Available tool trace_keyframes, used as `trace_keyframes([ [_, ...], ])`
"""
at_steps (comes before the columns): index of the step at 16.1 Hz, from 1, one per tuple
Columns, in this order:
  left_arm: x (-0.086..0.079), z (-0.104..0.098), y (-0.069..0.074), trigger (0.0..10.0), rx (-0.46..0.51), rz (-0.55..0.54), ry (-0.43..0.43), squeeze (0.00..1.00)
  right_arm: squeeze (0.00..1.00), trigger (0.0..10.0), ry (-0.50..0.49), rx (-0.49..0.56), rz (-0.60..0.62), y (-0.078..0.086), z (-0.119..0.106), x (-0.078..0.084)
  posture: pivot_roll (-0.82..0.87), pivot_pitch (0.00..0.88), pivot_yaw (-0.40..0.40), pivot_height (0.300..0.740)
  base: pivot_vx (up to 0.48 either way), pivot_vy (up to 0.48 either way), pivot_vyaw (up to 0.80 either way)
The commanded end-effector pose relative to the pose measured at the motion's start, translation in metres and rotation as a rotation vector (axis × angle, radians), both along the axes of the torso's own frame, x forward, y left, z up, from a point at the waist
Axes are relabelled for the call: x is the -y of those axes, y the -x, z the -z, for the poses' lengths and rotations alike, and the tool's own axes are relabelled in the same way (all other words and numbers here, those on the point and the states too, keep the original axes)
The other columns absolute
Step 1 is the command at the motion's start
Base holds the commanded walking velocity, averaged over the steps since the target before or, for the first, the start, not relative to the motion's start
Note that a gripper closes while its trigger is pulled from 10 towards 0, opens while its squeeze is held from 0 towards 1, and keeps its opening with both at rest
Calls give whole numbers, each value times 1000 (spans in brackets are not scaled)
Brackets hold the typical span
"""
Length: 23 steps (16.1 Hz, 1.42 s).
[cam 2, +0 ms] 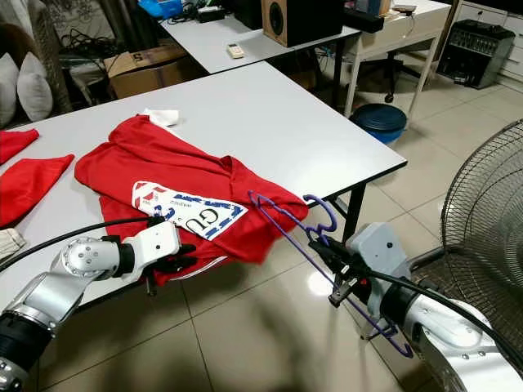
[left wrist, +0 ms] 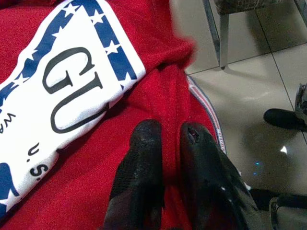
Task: Hang hanger
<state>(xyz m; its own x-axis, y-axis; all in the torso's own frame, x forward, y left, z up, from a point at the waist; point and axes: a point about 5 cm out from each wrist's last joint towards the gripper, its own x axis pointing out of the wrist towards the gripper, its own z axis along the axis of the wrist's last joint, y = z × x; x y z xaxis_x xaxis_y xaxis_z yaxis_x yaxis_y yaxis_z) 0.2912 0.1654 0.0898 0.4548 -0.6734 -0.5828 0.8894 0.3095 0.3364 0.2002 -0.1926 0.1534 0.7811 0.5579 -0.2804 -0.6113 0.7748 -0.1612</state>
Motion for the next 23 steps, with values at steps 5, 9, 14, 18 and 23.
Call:
trace_keyframes([
  [5,-3,-2,-9,0,35,-20,-24,0,0,10000,15,20,-10,1,-4,-2,-267,0,145,740,0,0,0],
  [9,-7,-12,-15,0,57,-45,29,0,0,10000,-13,15,-37,6,-7,-1,-274,0,153,740,0,0,0],
  [14,-7,-66,-38,0,182,-80,172,0,0,10000,-90,-52,-172,28,-12,-4,-278,0,157,740,0,0,0],
  [18,-4,-76,-39,0,191,-69,191,0,0,10000,-120,-103,-208,35,-8,-8,-278,0,156,740,0,0,0],
  [23,1,-84,-33,0,183,-48,208,0,0,10000,-149,-91,-177,4,6,-16,-259,0,139,740,0,0,0],
])
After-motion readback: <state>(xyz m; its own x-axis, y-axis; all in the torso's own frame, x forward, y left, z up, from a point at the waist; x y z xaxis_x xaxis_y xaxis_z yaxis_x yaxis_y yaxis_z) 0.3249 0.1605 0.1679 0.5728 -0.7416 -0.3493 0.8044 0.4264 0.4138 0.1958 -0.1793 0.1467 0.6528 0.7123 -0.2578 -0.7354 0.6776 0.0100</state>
